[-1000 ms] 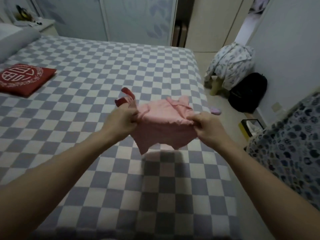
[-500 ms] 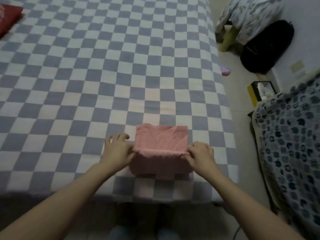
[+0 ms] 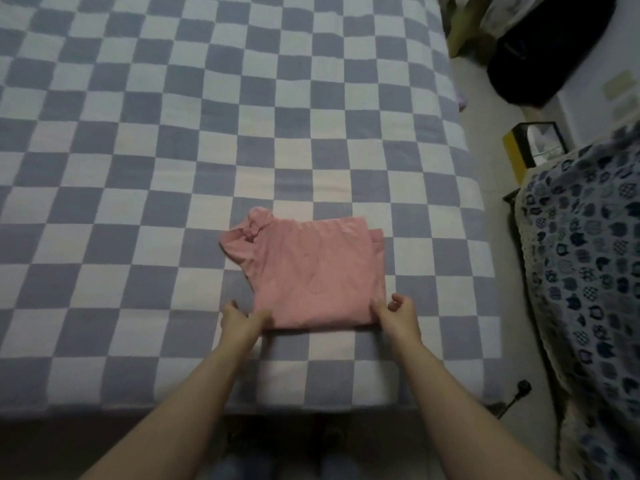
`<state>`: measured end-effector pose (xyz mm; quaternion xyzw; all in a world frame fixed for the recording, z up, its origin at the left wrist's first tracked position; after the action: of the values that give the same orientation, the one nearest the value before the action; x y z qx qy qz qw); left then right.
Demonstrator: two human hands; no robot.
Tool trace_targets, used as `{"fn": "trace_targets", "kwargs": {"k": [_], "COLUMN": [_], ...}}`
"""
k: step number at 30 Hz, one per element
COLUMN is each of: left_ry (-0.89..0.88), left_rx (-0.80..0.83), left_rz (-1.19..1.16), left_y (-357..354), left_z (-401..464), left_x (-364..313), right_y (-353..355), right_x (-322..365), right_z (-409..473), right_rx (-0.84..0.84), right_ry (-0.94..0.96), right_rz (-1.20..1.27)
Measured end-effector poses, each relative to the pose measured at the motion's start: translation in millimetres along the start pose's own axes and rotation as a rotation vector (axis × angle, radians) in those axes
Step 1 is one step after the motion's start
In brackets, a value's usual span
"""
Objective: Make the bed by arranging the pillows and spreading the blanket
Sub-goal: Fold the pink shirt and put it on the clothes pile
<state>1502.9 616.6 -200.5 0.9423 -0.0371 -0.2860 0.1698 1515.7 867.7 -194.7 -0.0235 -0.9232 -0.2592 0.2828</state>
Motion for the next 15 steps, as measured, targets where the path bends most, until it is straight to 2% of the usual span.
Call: {"fn": "trace_targets", "kwargs": {"k": [2,5,8,12,15], "left_ry": [0.060,0.132,0.173,0.100,-0.033], "left_rx": [0.035,0.118,0.272,0.462,0.587], "left_rz": [-0.125,-0.373,-0.450,-0.516,-0.478], "left_y": [-10.5,-16.8,-4.4,19.4,19.0], "left_z": [12.7,9.7,-19.1,-77.0,-129.8], "left_x": [2.6,-13.7,-51.9,-112.1,-156.1], "right_y": [-8.9,-16.0,1.0,56.4,104.9], "right_x": [-0.7,11.9,29.2,46.4,63.2], "right_z": [8.2,2.3,-19.5,-66.4,-104.9], "right_rx": [-0.011,0.113,0.212,0.339,0.414], "right_ry": [-0.064,-0.135,-0.164,-0.121,-0.039], "right_rz": [0.106,0.264,0.480,0.774,0.901]}}
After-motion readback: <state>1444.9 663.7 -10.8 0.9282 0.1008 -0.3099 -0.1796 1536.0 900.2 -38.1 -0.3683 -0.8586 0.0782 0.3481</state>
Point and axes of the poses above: each hand's wrist, its own z-axis towards the middle knuckle, its own y-axis out of the back of the hand, x = y × z, the point moved 3 cm from there along z, towards the middle knuckle, and after that the axes turned 2 degrees about -y, right-handed, at the moved point
